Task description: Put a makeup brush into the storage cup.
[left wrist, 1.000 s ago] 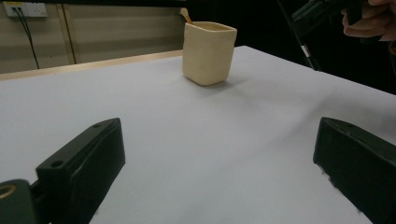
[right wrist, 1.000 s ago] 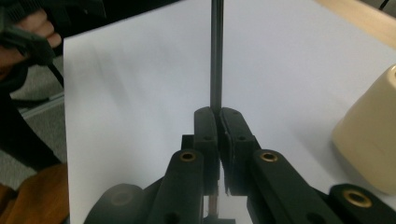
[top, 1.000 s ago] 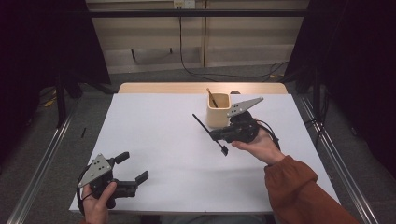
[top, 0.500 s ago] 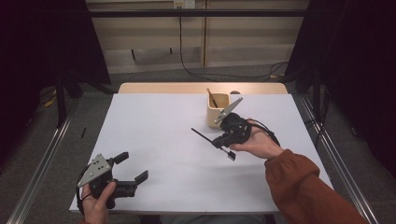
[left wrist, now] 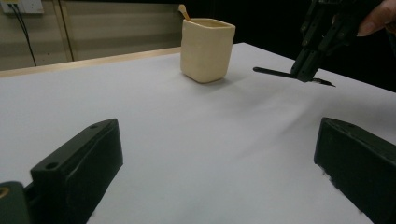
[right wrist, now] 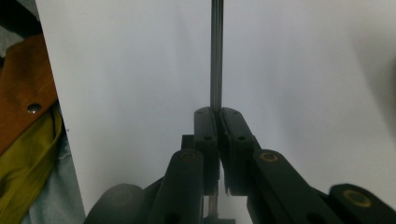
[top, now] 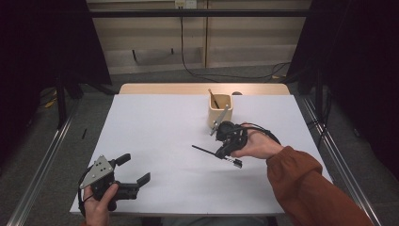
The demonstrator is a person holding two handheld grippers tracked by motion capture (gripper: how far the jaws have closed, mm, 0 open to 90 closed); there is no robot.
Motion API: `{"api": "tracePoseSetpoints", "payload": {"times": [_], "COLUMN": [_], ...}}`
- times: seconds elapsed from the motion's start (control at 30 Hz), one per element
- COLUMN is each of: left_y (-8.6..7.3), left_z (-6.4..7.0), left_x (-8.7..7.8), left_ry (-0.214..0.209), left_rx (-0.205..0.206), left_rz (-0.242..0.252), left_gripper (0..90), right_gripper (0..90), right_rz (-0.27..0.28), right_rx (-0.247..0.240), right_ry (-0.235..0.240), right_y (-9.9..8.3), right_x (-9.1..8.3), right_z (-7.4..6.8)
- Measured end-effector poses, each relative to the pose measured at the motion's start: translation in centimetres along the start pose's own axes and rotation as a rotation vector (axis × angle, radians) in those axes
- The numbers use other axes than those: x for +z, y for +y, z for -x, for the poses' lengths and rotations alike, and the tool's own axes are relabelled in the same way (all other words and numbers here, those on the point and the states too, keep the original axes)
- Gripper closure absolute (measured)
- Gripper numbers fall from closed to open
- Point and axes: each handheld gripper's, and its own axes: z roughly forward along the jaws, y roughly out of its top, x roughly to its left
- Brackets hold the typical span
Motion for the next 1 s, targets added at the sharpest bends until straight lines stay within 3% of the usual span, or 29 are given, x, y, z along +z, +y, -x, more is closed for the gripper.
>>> {"api": "tracePoseSetpoints", "payload": {"times": [0.03,0.27,0.37,0.43,0.53,1.0], "left_y": [0.0,0.0,0.0,0.1,0.4,3.4], "left_z": [0.0,0.1,0.1,0.0,-0.2,-0.6], "left_x": [0.0,0.1,0.2,0.1,0.1,-0.6], "left_ry": [-0.001,-0.013,-0.015,-0.009,-0.008,-0.014], "left_rx": [0.002,0.002,0.003,-0.001,-0.006,0.024], "left_rz": [-0.002,-0.014,-0.013,-0.017,-0.034,0.052], "left_gripper": [1.1,1.1,1.2,1.4,1.4,1.4], "right_gripper": [86.0,86.0,86.1,86.0,86.0,86.0], "right_rz": [-0.013,-0.063,-0.059,-0.055,-0.052,-0.035], "right_rx": [-0.019,-0.035,-0.062,-0.044,-0.064,-0.071], "right_ry": [0.001,0.007,0.008,0.012,0.018,0.040], "right_y": [0.0,0.1,0.2,0.3,0.2,0.5], "right_x": [0.0,0.3,0.5,0.4,0.6,1.3], "right_z": [0.1,0.0,-0.2,-0.3,-0.2,-0.8]}}
